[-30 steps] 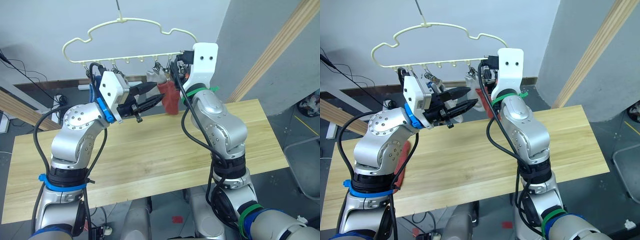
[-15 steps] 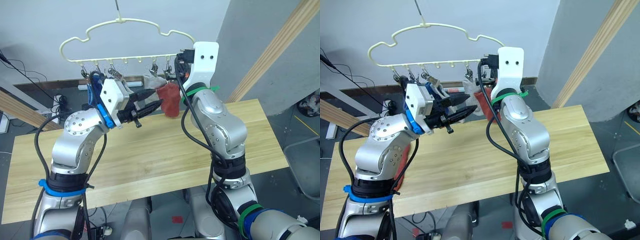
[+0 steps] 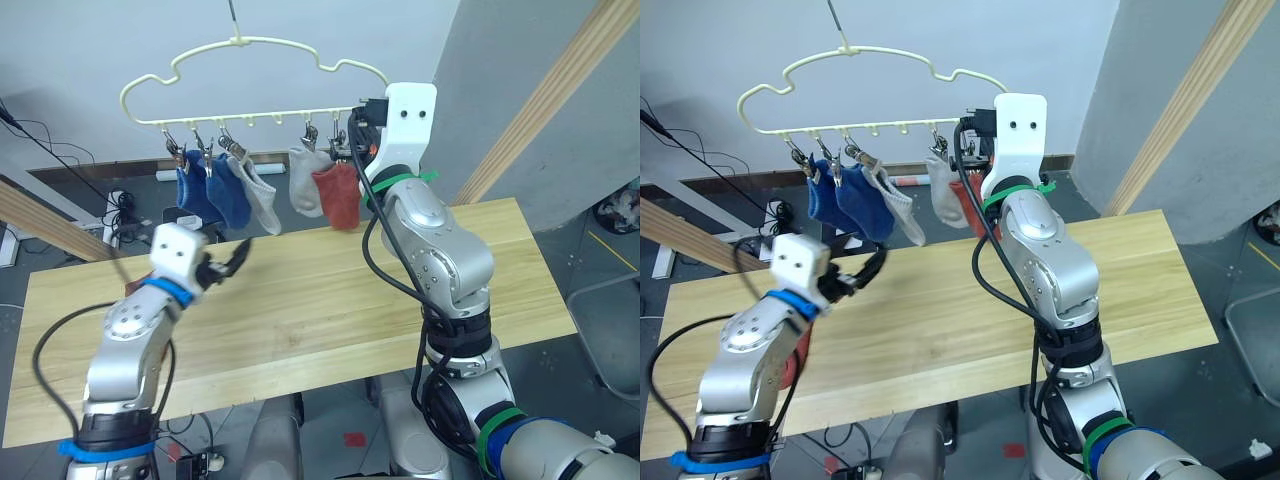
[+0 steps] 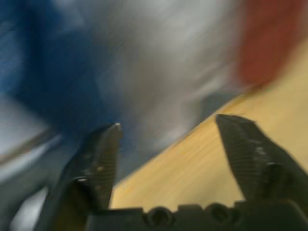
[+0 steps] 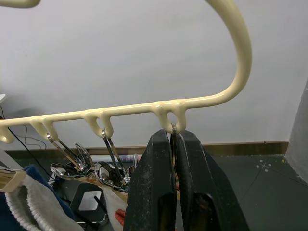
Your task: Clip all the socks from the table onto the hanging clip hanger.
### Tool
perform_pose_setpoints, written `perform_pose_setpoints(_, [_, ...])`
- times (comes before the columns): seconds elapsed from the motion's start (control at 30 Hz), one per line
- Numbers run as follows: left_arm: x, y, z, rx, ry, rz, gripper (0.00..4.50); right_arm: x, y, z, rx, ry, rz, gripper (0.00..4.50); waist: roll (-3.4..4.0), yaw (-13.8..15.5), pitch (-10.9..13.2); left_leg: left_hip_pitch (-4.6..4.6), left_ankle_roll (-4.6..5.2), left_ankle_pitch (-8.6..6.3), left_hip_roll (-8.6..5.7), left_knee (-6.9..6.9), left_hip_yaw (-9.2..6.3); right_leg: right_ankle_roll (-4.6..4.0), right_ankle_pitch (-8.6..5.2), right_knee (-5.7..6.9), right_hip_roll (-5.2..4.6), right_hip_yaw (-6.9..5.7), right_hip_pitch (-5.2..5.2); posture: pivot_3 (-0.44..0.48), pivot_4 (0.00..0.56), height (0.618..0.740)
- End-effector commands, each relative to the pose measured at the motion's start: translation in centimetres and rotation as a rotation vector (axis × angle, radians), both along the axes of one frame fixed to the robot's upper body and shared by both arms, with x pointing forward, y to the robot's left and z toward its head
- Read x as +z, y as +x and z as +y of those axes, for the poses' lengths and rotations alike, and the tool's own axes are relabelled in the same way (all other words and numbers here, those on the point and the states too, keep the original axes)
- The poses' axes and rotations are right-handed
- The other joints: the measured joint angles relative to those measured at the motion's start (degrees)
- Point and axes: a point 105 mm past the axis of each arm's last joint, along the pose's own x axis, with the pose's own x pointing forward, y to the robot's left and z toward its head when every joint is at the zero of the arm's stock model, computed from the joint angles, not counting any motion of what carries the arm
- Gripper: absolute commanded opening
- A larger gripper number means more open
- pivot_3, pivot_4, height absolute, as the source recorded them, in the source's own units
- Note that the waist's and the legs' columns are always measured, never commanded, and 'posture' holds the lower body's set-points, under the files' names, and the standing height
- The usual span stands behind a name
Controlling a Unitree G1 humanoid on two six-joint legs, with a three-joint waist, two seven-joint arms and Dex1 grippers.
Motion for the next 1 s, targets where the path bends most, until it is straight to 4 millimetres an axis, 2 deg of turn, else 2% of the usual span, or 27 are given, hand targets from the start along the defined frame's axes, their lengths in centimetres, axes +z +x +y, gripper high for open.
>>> perform_pose_setpoints(0.03, [-0.5,-0.4,4.2,0.19,-0.032,0.003,4.48,2.3,-1.5,1.6,0.072,0.045,-0.071,0.0,0.0,0.17,0.0,0.0,0.0,0.0,0.0,0.0,0.0,0.0,0.0,0.0,0.0,0.0,0.0,-0.139,0.367,0.74])
perform_pose_setpoints(0.07, [-1.1,-0.4,5.6,0.256,-0.061,0.023,4.48,2.2,-1.5,1.6,0.074,0.043,-0.07,0.0,0.0,0.26,0.0,0.0,0.0,0.0,-0.01,0.01,-0.01,0.0,0.0,0.0,0.0,-0.01,0.01,-0.139,0.369,0.74])
perform_pose_setpoints(0.17, [-3.0,-0.6,7.9,0.358,-0.189,0.083,4.48,2.1,-1.5,1.7,0.079,0.038,-0.066,0.0,0.0,0.33,0.0,0.0,0.0,0.0,-0.01,0.03,0.01,0.0,0.01,0.0,0.0,-0.01,0.01,-0.14,0.375,0.74])
perform_pose_setpoints(0.4, [-6.1,-1.8,10.8,0.508,-0.297,0.156,4.48,1.8,-1.6,1.8,0.089,0.026,-0.055,0.0,-0.01,0.35,0.0,-0.01,0.0,0.0,0.0,0.02,0.01,-0.01,0.01,-0.03,-0.01,-0.01,0.01,-0.148,0.377,0.74])
perform_pose_setpoints(0.6, [-8.6,-2.5,11.4,0.614,-0.35,0.247,4.48,1.8,-1.7,1.9,0.102,0.02,-0.05,0.0,-0.03,0.36,-0.02,0.01,0.0,0.0,0.0,0.02,0.0,-0.01,0.01,0.0,-0.01,-0.01,0.01,-0.143,0.375,0.74])
perform_pose_setpoints(0.67, [-9.5,-2.3,10.9,0.59,-0.322,0.295,4.48,1.8,-1.7,2.0,0.103,0.02,-0.049,0.0,-0.03,0.37,-0.02,0.02,0.0,0.0,0.0,0.02,0.0,-0.01,0.01,0.02,-0.01,-0.02,0.01,-0.143,0.375,0.74])
perform_pose_setpoints(0.83, [-9.8,-1.8,10.3,0.57,-0.274,0.315,4.48,1.7,-1.8,2.1,0.107,0.019,-0.047,0.0,-0.01,0.3,-0.03,0.09,-0.01,0.0,0.0,0.02,0.01,-0.05,0.04,0.09,0.0,-0.01,0.03,-0.155,0.373,0.74])
perform_pose_setpoints(0.93, [-9.6,-1.7,10.1,0.562,-0.252,0.314,3.95,1.7,-1.9,2.1,0.108,0.021,-0.047,0.0,-0.02,0.28,-0.04,0.1,-0.01,0.01,0.0,0.02,0.02,-0.09,0.08,0.08,0.0,-0.01,0.04,-0.154,0.37,0.74])
perform_pose_setpoints(1.0, [-9.6,-1.7,10.1,0.56,-0.238,0.313,3.41,1.8,-1.9,2.1,0.108,0.023,-0.049,0.0,-0.01,0.26,-0.05,0.11,-0.01,0.02,0.0,0.03,0.02,-0.1,0.09,0.08,0.0,-0.01,0.04,-0.153,0.368,0.74])
